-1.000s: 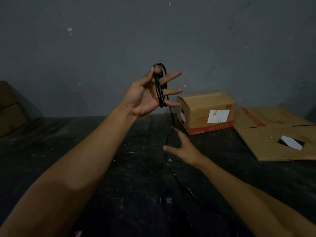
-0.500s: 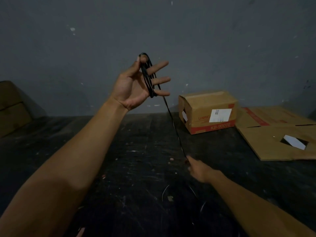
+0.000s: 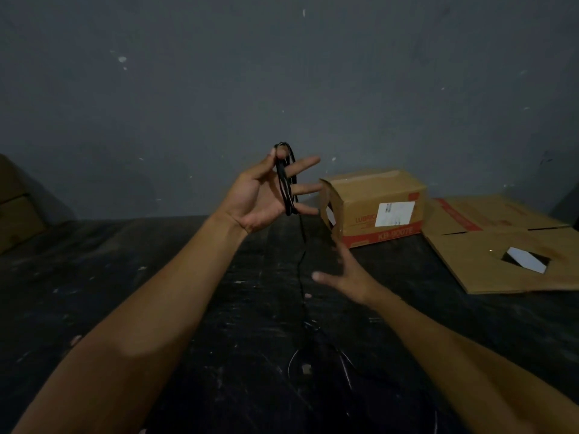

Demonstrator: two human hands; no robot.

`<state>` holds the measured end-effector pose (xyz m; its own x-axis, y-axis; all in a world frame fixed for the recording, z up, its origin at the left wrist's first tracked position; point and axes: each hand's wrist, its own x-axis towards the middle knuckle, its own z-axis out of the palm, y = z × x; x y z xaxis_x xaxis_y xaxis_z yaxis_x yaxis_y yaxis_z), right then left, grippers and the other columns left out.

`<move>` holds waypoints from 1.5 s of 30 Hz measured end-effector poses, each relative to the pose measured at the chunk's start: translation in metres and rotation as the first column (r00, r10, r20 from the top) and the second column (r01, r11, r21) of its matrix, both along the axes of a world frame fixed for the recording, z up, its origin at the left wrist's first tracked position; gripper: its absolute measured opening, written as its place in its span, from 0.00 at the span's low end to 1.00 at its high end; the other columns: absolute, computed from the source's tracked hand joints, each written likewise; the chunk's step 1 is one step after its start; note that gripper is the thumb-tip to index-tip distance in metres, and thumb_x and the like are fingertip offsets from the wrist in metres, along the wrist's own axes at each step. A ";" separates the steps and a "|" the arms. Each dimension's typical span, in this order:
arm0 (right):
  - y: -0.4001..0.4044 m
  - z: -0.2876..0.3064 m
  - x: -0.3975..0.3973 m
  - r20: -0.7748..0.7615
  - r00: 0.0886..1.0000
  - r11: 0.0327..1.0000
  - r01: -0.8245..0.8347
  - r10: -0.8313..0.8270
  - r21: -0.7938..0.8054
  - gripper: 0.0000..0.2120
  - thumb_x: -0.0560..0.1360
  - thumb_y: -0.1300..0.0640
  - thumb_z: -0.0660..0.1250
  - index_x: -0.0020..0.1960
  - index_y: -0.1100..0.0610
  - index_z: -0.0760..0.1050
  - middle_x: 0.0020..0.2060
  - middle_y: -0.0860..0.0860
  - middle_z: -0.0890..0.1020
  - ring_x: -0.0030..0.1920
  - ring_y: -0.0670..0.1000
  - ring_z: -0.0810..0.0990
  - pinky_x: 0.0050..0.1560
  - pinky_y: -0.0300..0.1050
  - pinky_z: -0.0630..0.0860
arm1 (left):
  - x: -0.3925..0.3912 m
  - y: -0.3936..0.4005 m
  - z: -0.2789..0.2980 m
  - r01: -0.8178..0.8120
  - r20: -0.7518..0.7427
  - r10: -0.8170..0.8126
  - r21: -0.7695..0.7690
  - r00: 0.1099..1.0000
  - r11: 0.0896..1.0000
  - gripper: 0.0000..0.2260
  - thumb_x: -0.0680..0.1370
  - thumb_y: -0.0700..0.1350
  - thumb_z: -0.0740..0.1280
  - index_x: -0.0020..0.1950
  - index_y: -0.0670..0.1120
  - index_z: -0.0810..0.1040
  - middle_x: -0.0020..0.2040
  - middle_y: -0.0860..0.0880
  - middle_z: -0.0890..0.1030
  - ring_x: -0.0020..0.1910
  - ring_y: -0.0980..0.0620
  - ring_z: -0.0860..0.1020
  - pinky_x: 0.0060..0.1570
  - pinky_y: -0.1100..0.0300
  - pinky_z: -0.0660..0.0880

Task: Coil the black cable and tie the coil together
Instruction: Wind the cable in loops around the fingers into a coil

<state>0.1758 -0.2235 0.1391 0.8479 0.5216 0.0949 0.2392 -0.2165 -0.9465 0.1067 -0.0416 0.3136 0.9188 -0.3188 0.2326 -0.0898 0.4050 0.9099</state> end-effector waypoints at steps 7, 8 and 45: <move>0.046 0.066 -0.010 0.122 0.989 0.921 -0.121 0.081 0.369 0.15 0.79 0.61 0.62 0.65 0.57 0.72 0.48 0.48 0.81 0.50 0.46 0.82 0.58 0.47 0.78 | 0.001 -0.005 -0.001 0.068 0.003 -0.068 -0.023 0.998 0.997 0.17 0.82 0.52 0.52 0.41 0.51 0.78 0.74 0.39 0.69 0.69 0.28 0.67 0.55 0.23 0.63; 0.047 0.064 -0.014 0.108 0.990 0.928 -0.123 0.091 0.350 0.11 0.80 0.60 0.59 0.61 0.57 0.74 0.39 0.51 0.80 0.41 0.50 0.82 0.50 0.48 0.80 | 0.001 -0.002 0.000 0.069 0.012 -0.068 -0.046 0.998 0.997 0.17 0.82 0.52 0.53 0.42 0.51 0.78 0.74 0.39 0.69 0.69 0.28 0.68 0.55 0.23 0.63; -0.019 0.149 0.013 0.647 0.720 0.903 0.067 0.250 -0.424 0.02 0.72 0.52 0.71 0.44 0.50 0.80 0.43 0.50 0.83 0.46 0.51 0.79 0.49 0.56 0.76 | 0.008 0.009 -0.102 0.376 -0.424 -0.240 0.273 0.873 0.885 0.20 0.78 0.55 0.63 0.71 0.58 0.72 0.73 0.43 0.70 0.72 0.34 0.66 0.61 0.35 0.68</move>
<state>0.1889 -0.2424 0.2883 0.5798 0.7165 0.3877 0.8115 -0.4660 -0.3525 0.1142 -0.0323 0.2120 0.7545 -0.5957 -0.2754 0.3556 0.0183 0.9345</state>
